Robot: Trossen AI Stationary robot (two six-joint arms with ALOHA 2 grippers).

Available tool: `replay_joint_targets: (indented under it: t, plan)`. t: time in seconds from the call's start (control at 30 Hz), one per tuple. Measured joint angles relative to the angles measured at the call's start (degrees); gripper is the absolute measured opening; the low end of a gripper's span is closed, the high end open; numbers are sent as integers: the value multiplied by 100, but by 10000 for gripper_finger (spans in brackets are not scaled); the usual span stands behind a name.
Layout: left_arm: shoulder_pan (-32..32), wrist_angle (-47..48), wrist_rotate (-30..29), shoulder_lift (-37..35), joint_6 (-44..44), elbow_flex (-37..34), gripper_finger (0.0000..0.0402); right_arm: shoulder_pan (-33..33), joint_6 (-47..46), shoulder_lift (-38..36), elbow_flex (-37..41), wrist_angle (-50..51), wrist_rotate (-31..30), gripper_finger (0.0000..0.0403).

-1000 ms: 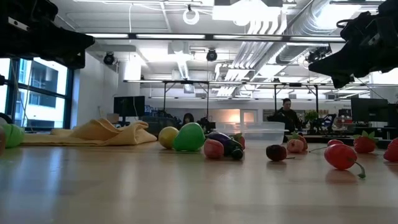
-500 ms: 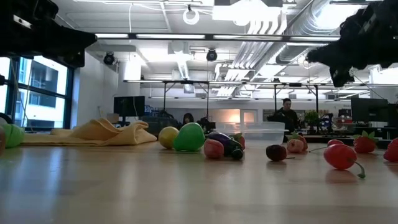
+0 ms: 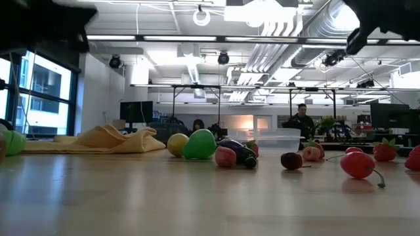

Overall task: Pick and placing Produce into tupperware
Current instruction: Adjust the transparent container

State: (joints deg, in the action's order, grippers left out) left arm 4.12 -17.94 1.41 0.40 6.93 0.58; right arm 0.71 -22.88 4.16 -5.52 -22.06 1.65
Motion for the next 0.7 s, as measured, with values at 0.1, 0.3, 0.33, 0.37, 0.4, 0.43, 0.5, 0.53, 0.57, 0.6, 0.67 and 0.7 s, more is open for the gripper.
replay_joint_targets:
  t: [0.1,0.3,0.33,0.37,0.4,0.43,0.5,0.53,0.57,0.6,0.67,0.7]
  plan:
    - [0,-1055,255,-2,559,0,3,2,242,0,-204,101,35,0]
    - [0,-678,-56,18,968,477,3,2,534,35,-902,1607,-745,0]
    - [0,-229,-253,62,975,658,3,2,526,84,-1060,2006,-1097,0]
    - [0,246,-494,124,977,845,3,3,515,141,-1218,2417,-1429,0]
    - [0,708,-748,212,975,1036,3,4,488,222,-1381,2815,-1742,0]
    - [0,1132,-972,318,975,1233,3,4,477,318,-1528,3136,-2001,0]
    - [0,1894,-1353,545,905,1594,3,4,319,552,-1810,3776,-2396,0]
    - [0,2180,-1459,681,817,1754,3,4,183,688,-1926,4026,-2521,0]
    - [0,2401,-1503,823,757,1892,3,4,83,839,-2027,4244,-2561,0]
    - [0,2559,-1509,971,702,2016,3,4,17,992,-2108,4436,-2565,0]
    - [0,2694,-1484,1290,666,2251,3,4,-136,1352,-2241,4683,-2565,0]
    - [0,2700,-1475,1479,667,2367,3,8,-186,1550,-2306,4743,-2570,0]
